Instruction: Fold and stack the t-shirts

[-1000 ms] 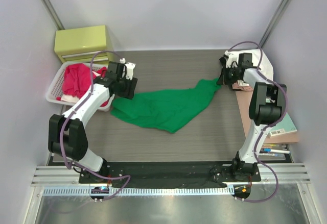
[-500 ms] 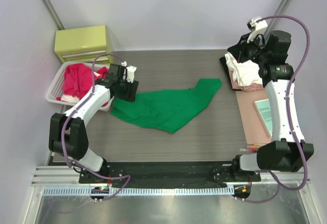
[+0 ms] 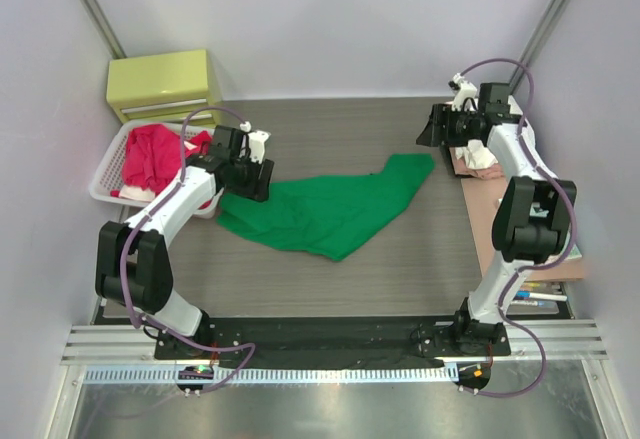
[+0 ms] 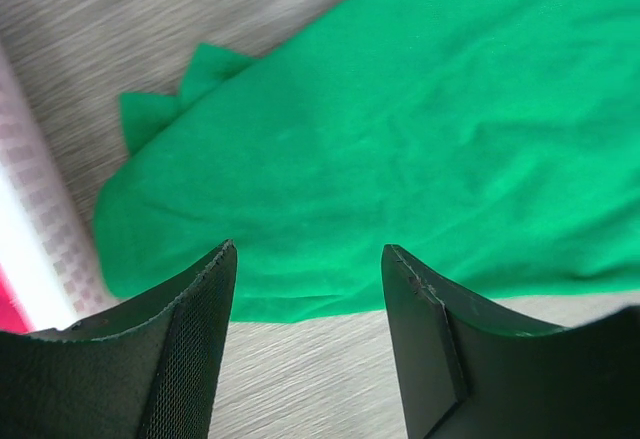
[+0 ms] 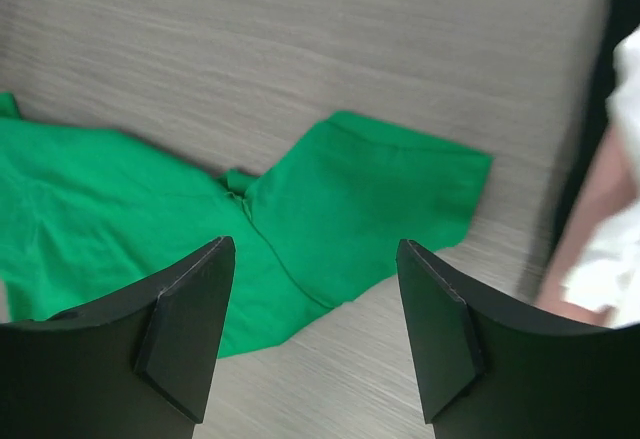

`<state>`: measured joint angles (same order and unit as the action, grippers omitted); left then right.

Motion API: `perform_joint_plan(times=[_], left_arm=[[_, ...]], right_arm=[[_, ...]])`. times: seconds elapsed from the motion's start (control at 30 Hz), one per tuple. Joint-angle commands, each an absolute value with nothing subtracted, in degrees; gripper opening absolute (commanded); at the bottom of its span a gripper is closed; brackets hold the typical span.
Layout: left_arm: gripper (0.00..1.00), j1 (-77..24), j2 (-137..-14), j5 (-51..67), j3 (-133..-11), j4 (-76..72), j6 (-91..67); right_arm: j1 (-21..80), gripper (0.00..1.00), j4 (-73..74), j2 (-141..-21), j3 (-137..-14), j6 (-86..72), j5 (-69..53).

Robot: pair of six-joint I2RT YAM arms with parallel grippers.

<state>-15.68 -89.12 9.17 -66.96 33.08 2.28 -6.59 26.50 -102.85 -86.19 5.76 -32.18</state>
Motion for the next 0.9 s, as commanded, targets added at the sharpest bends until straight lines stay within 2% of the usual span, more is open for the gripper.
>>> perform_joint_plan(times=[0.0,0.33,0.87], left_arm=[[0.61,-15.73,-87.71,15.90,-67.06,33.05,3.43],[0.61,-15.73,-88.15,13.98,-67.15,32.70,3.52],[0.61,-15.73,-88.33,11.78,-67.94,33.13,3.69]], right_arm=[[-7.38,0.72,31.11,-108.53,-94.29,0.80,-39.64],[-6.59,0.75,32.70,-113.20,-94.57,5.27,-23.13],[-6.50,0.75,33.31,-120.85,-95.10,5.80,-20.65]])
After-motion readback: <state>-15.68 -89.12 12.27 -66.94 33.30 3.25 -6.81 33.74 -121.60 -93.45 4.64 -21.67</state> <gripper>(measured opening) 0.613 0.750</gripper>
